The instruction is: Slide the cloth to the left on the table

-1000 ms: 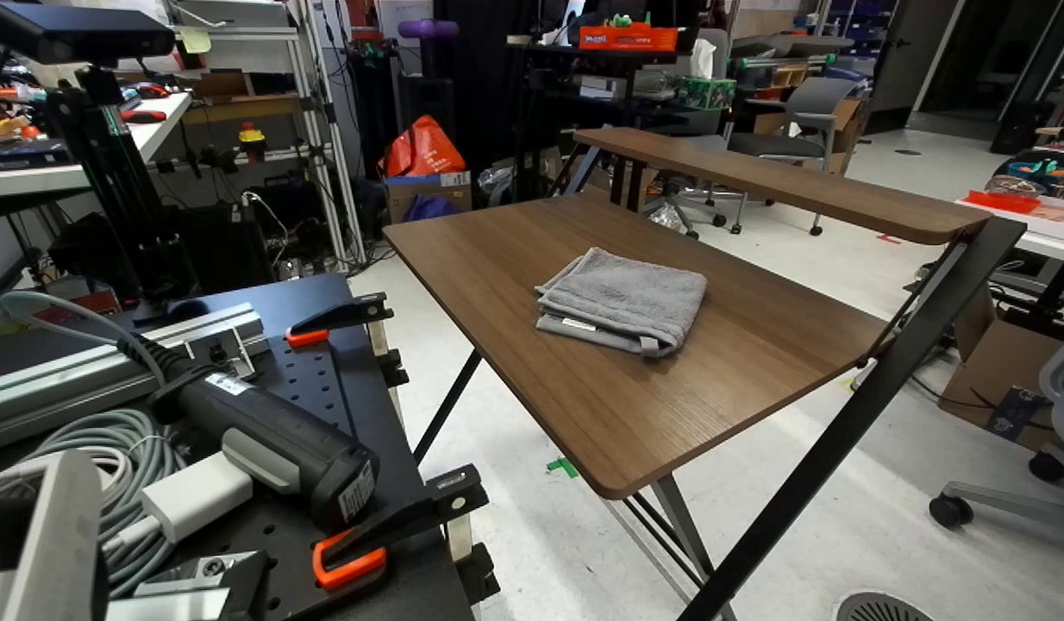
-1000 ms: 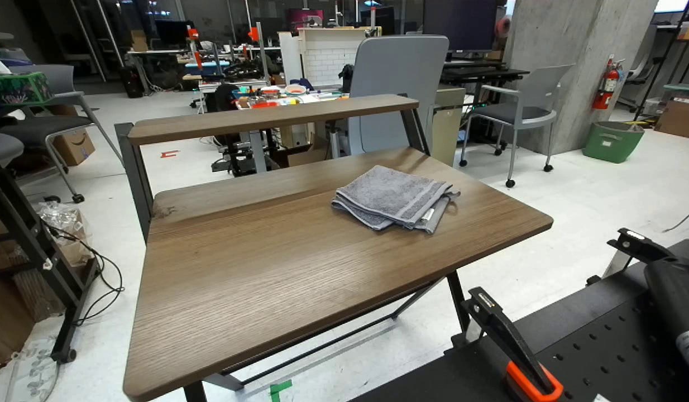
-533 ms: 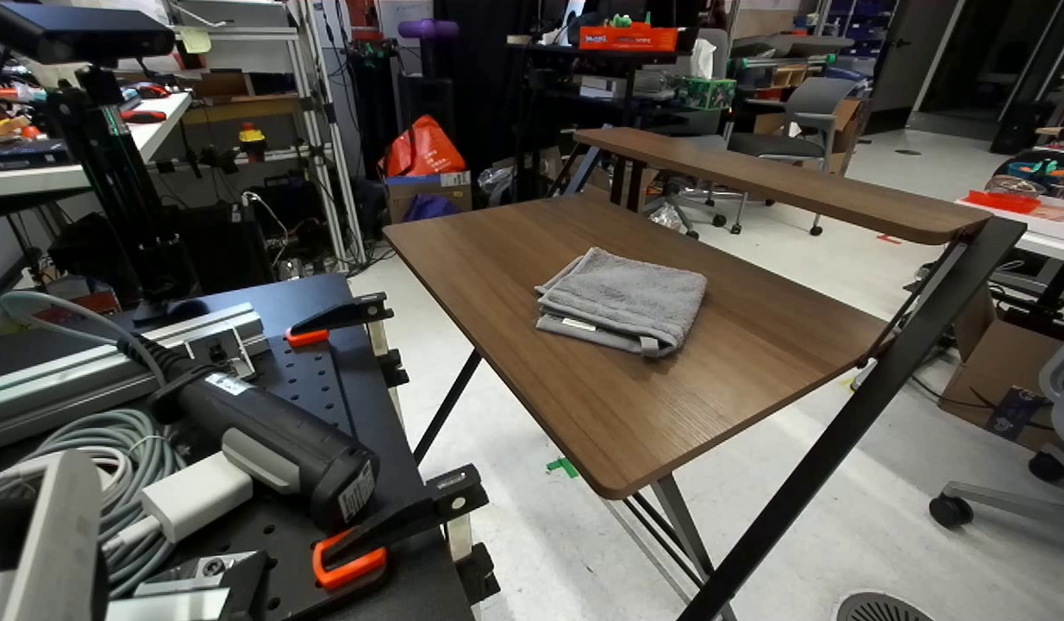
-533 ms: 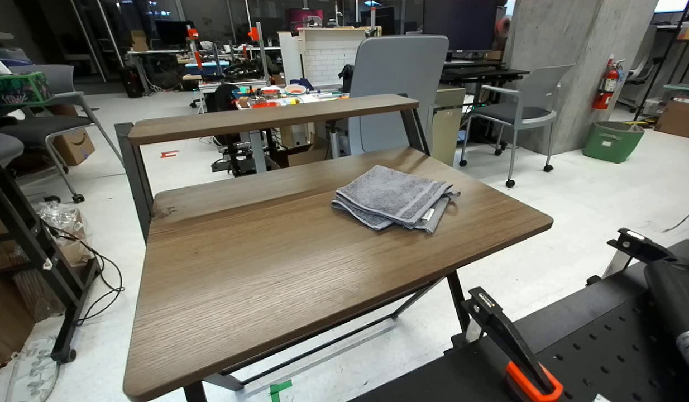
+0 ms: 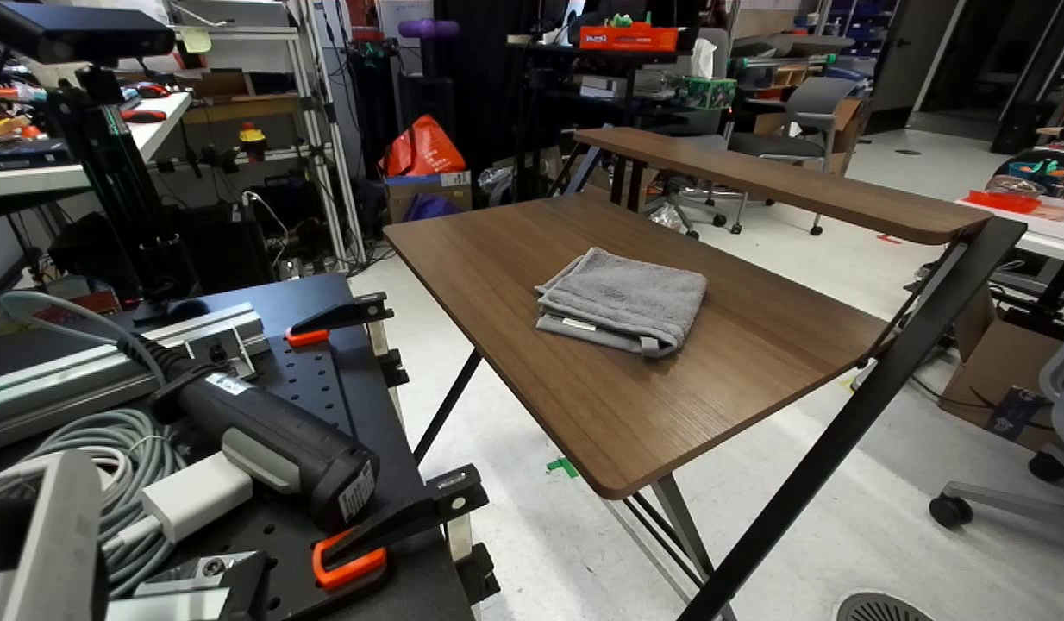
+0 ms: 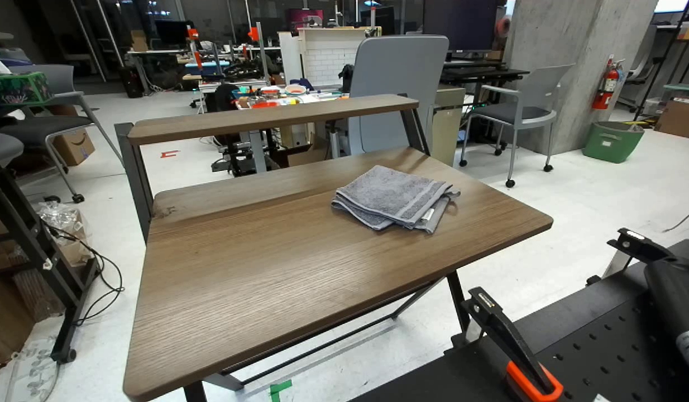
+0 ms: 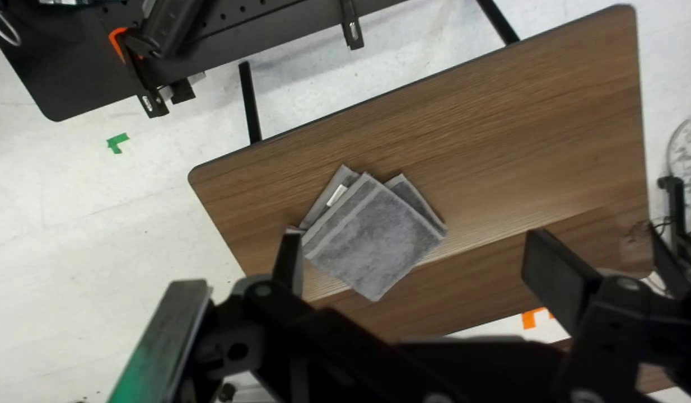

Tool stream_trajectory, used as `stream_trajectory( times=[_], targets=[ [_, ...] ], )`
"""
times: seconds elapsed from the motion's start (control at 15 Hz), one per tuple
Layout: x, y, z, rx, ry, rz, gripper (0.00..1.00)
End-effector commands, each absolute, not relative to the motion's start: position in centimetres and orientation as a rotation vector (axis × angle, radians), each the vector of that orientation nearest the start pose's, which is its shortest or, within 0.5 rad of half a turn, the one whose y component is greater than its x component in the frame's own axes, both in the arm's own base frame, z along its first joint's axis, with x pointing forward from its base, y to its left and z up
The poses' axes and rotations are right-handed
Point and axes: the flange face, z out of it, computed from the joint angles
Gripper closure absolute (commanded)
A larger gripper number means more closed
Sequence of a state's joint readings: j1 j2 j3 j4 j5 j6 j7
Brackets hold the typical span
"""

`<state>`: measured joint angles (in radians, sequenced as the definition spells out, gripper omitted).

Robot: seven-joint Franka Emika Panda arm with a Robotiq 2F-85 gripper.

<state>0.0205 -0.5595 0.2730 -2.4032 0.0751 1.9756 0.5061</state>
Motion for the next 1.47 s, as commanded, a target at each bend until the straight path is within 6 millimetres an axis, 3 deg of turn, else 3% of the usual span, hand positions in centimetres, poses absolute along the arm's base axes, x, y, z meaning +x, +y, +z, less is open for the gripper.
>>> stream_trajectory(
  times=[0.0,0.27,0.6,0.67,0.87,1.13,1.4],
  targets=[
    [42.8,11.6,47.6,-3.158,0.583,-0.204,0.0],
    [47.9,10.0,41.6,-3.135,0.745,-0.08,0.0],
    [52.5,10.1,35.2,-3.093,0.864,0.098,0.0],
    [50.4,9.7,36.4,-3.096,0.829,0.069,0.0],
    [52.1,9.7,34.4,-3.086,0.851,0.125,0.0],
    [52.4,9.9,34.6,-3.083,0.85,0.116,0.0],
    [52.8,10.4,33.2,-3.106,0.83,0.106,0.0]
  ],
)
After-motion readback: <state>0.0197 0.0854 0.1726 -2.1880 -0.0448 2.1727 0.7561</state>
